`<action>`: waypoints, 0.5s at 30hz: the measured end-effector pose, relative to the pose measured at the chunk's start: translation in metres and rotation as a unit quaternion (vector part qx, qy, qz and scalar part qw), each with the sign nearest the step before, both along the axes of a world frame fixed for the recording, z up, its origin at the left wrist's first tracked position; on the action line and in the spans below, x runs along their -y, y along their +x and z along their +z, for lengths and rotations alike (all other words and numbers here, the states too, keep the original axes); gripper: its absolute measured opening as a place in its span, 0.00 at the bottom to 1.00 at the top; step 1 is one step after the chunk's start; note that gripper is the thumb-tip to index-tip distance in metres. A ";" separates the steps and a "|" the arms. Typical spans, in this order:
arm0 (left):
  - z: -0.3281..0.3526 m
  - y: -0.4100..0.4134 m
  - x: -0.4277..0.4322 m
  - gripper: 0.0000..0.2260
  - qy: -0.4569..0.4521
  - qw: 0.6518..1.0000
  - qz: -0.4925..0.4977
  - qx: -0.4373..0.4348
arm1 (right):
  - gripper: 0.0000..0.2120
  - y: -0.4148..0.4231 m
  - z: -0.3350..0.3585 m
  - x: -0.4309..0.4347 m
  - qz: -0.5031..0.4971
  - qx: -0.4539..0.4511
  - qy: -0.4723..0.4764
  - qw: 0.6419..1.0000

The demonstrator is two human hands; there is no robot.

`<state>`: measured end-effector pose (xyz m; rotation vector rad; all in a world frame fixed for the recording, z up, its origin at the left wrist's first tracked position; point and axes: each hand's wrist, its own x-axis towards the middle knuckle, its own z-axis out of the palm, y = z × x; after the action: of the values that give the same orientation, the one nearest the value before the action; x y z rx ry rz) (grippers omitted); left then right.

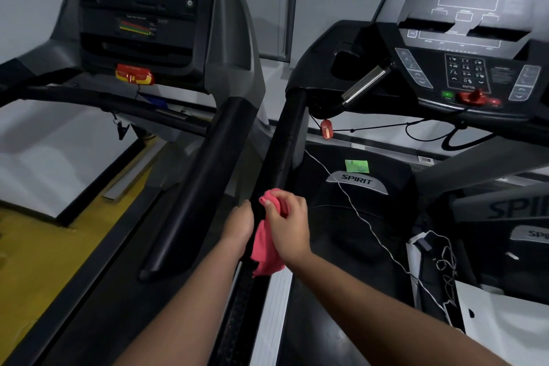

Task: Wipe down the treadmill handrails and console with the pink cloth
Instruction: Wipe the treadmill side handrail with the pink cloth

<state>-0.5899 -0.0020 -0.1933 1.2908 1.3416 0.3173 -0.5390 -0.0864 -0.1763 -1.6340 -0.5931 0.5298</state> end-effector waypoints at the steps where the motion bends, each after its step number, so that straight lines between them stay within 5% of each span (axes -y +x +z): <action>1: -0.001 0.001 0.001 0.21 -0.009 1.000 0.008 0.003 | 0.06 -0.003 -0.004 0.004 0.009 0.016 0.001 1.000; 5: -0.004 0.002 0.000 0.21 0.002 1.000 0.013 -0.007 | 0.06 -0.003 -0.011 0.005 0.040 0.072 -0.020 0.996; 10: -0.003 0.001 0.000 0.22 0.025 0.999 -0.009 -0.042 | 0.07 -0.001 0.000 -0.009 -0.001 0.026 -0.023 0.999; 13: -0.001 0.003 0.000 0.21 0.038 0.998 -0.014 -0.041 | 0.03 -0.005 -0.012 -0.009 -0.066 -0.091 -0.029 0.993; 15: -0.002 0.003 -0.001 0.19 0.040 0.999 -0.004 -0.035 | 0.10 -0.007 -0.022 -0.007 -0.048 -0.235 -0.064 0.969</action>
<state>-0.5871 -0.0013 -0.1951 1.3847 1.3936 0.3252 -0.5458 -0.0792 -0.1986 -1.5734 -0.1293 0.8638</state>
